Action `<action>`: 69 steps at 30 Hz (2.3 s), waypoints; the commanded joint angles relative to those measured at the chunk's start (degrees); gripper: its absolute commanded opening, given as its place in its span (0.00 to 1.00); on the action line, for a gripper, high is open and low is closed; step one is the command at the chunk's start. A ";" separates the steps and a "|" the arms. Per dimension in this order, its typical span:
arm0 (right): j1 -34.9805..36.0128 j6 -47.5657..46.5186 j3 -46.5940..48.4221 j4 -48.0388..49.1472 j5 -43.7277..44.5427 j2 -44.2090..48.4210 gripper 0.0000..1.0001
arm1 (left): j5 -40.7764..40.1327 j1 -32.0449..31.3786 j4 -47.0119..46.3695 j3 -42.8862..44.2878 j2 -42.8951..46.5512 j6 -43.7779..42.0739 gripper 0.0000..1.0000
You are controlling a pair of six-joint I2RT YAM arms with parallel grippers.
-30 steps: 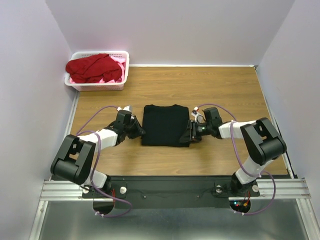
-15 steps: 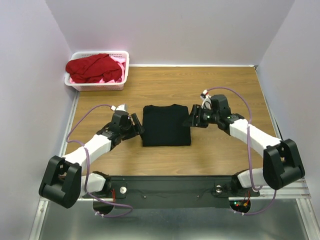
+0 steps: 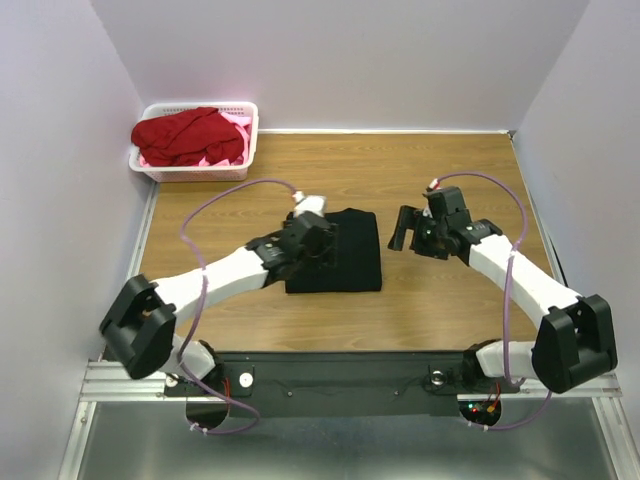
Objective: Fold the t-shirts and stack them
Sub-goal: Neatly place the folded tshirt to the corner
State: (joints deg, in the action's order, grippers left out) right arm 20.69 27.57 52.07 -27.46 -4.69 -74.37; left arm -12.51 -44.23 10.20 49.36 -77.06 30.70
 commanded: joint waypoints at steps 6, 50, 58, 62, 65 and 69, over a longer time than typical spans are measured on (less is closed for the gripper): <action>-7.50 2.49 0.31 -8.48 9.09 1.86 1.00 | -4.28 -12.29 3.96 14.53 -12.76 -4.69 0.82; -7.77 -4.72 1.63 -8.66 3.81 4.67 1.00 | 1.10 19.24 7.99 1.52 -17.78 -1.33 0.00; -7.77 -5.86 2.85 -8.75 1.71 5.29 1.00 | -9.01 30.33 17.30 9.51 -19.36 -8.63 0.00; -7.77 -6.30 3.82 -8.75 -0.41 5.02 1.00 | -16.92 34.11 19.33 11.19 -21.64 -10.57 0.00; -7.85 -6.83 4.79 -8.92 -1.55 5.11 1.00 | -25.24 36.66 20.39 13.03 -24.36 -12.06 0.00; -7.77 -7.62 5.14 -9.01 -2.87 4.94 1.00 | -32.65 39.91 20.21 16.89 -28.32 -14.17 0.00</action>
State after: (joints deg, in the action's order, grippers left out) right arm 12.82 21.63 54.72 -36.84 -5.48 -70.30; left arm -32.45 -7.20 27.07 62.41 -102.65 19.86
